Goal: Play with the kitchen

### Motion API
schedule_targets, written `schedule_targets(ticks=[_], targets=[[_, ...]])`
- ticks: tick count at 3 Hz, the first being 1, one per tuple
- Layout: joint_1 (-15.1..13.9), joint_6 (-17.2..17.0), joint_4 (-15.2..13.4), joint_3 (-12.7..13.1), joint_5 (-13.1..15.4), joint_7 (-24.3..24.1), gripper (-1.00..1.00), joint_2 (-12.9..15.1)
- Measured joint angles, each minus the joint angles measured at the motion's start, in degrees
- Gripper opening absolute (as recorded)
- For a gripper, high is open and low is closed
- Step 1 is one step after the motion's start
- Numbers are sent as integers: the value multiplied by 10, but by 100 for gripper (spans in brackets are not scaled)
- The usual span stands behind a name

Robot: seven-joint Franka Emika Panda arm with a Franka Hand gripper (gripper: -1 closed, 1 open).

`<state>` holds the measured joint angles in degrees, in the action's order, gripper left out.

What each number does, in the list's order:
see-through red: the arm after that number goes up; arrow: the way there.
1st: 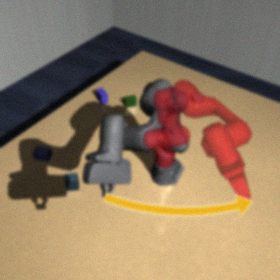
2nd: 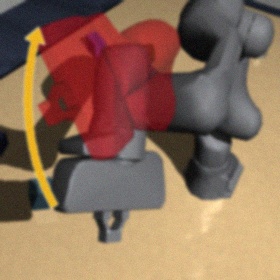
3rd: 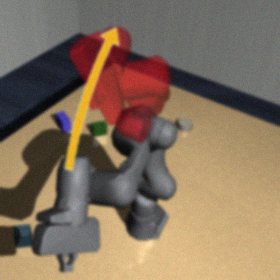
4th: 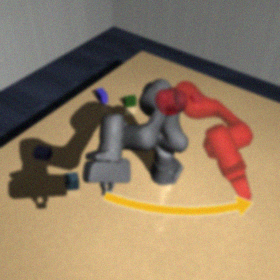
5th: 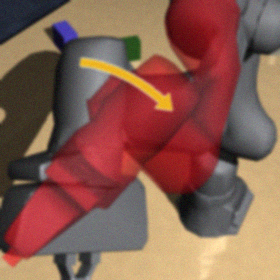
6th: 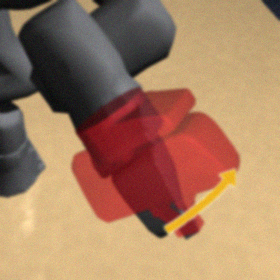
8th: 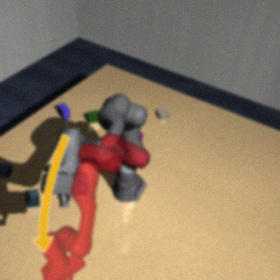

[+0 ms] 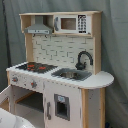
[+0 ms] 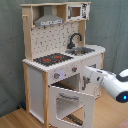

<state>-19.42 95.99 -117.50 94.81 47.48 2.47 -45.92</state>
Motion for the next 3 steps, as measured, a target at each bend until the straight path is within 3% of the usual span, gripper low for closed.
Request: schedule_targets(ticks=[3], targets=[[-78,109,22,57,108,1,100,-12]])
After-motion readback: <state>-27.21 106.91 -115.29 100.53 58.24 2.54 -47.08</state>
